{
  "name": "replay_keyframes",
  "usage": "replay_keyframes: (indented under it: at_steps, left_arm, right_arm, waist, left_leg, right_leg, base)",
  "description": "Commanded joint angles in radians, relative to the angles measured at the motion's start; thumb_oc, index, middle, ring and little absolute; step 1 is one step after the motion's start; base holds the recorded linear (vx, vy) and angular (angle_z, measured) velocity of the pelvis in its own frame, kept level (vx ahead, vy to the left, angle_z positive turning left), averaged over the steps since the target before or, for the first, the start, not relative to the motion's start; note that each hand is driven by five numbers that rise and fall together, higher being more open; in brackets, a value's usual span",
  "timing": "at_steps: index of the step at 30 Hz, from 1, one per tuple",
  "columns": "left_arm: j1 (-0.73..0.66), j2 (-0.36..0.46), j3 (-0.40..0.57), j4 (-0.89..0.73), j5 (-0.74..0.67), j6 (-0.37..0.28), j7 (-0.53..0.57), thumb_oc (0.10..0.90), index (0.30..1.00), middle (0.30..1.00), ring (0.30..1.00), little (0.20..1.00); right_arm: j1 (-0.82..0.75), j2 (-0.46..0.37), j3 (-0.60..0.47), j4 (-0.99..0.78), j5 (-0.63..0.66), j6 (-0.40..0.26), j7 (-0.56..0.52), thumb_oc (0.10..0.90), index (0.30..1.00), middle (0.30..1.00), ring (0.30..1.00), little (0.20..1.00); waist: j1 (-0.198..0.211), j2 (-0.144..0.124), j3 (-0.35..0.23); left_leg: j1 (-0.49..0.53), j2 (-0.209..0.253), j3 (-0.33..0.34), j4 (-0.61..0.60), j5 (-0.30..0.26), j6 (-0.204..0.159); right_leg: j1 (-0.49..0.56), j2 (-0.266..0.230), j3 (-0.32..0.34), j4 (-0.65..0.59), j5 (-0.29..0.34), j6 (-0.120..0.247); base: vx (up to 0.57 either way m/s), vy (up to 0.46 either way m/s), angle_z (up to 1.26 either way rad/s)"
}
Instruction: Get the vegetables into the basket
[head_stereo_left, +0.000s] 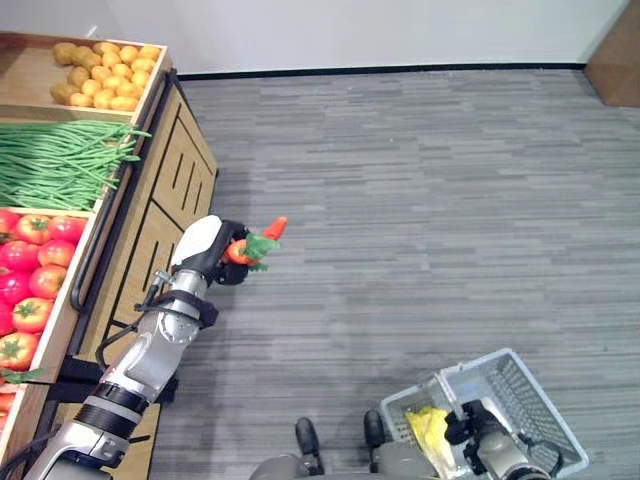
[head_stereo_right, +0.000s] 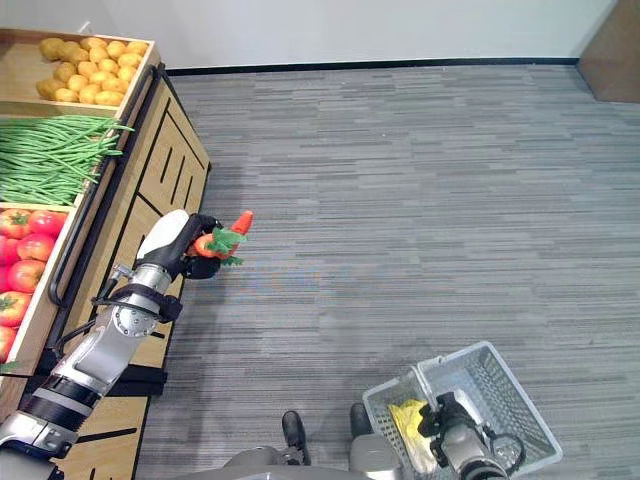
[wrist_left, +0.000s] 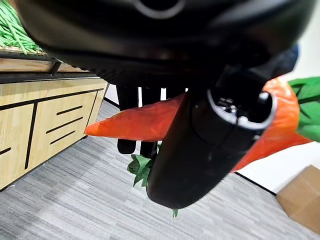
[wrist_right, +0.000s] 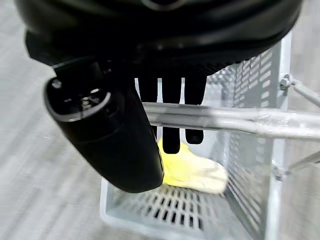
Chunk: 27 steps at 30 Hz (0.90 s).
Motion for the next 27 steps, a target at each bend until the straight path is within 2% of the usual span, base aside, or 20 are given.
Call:
replay_keyframes:
  at_steps: [1,6,11,17,21,22,27]
  left_arm:
    - [-0.139,0.025,-0.027,-0.029,0.077,-0.073,0.005,0.400,0.300,0.300,0.300,0.300]
    - [-0.215,-0.013,-0.148,0.017,0.157,-0.073,-0.031,0.400,0.300,0.300,0.300,0.300]
    - [-0.257,-0.054,-0.211,0.079,0.211,-0.066,-0.041,0.400,0.300,0.300,0.300,0.300]
    - [-0.298,-0.151,-0.303,0.158,0.276,-0.062,-0.058,0.400,0.300,0.300,0.300,0.300]
    - [-0.313,-0.227,-0.352,0.235,0.282,-0.061,-0.057,0.400,0.300,0.300,0.300,0.300]
    - [-0.320,-0.266,-0.379,0.283,0.302,-0.056,-0.062,0.400,0.300,0.300,0.300,0.300]
    - [-0.334,-0.350,-0.426,0.390,0.335,-0.049,-0.060,0.400,0.300,0.300,0.300,0.300]
  right_arm:
    - [-0.117,-0.029,0.030,-0.085,0.054,-0.047,-0.042,0.400,0.300,0.300,0.300,0.300]
    - [-0.214,-0.041,0.058,-0.240,0.090,-0.054,-0.062,0.400,0.300,0.300,0.300,0.300]
    - [-0.261,-0.041,0.083,-0.332,0.098,-0.055,-0.066,0.400,0.300,0.300,0.300,0.300]
    - [-0.340,-0.024,0.137,-0.410,0.094,-0.057,-0.067,0.400,0.300,0.300,0.300,0.300]
    - [-0.406,-0.009,0.180,-0.422,0.086,-0.064,-0.079,0.400,0.300,0.300,0.300,0.300]
    - [-0.428,0.004,0.199,-0.449,0.091,-0.070,-0.076,0.400,0.300,0.300,0.300,0.300]
    - [-0.440,0.030,0.245,-0.498,0.098,-0.077,-0.061,0.400,0.300,0.300,0.300,0.300]
  waist:
    - [0.006,-0.032,-0.050]
    - [0.001,-0.026,-0.054]
    - [-0.001,-0.023,-0.055]
    - [-0.005,-0.007,-0.056]
    - [-0.008,0.011,-0.056]
    - [-0.013,0.023,-0.054]
    - [-0.026,0.038,-0.053]
  left_leg:
    - [0.028,-0.006,0.011,0.102,-0.175,0.012]
    - [0.039,0.002,0.000,0.094,-0.167,0.003]
    - [0.043,0.008,-0.007,0.092,-0.161,-0.005]
    - [0.043,0.019,-0.012,0.092,-0.154,-0.016]
    - [0.045,0.021,-0.011,0.092,-0.150,-0.022]
    - [0.043,0.022,-0.009,0.091,-0.146,-0.025]
    - [0.042,0.024,-0.007,0.092,-0.142,-0.029]
  right_leg:
    - [-0.032,-0.059,-0.026,0.058,-0.051,0.075]
    - [-0.022,-0.054,-0.039,0.053,-0.061,0.064]
    - [-0.015,-0.048,-0.048,0.050,-0.068,0.054]
    - [-0.008,-0.038,-0.057,0.043,-0.073,0.042]
    - [0.000,-0.037,-0.061,0.034,-0.071,0.037]
    - [0.002,-0.037,-0.062,0.031,-0.070,0.036]
    - [0.000,-0.035,-0.060,0.033,-0.074,0.030]
  base:
    - [0.04,-0.037,-0.13]
    - [0.01,-0.060,-0.01]
    - [0.00,-0.084,0.04]
    - [-0.01,-0.080,0.09]
    - [-0.01,-0.067,0.01]
    - [-0.01,-0.041,-0.02]
    - [-0.01,-0.040,-0.01]
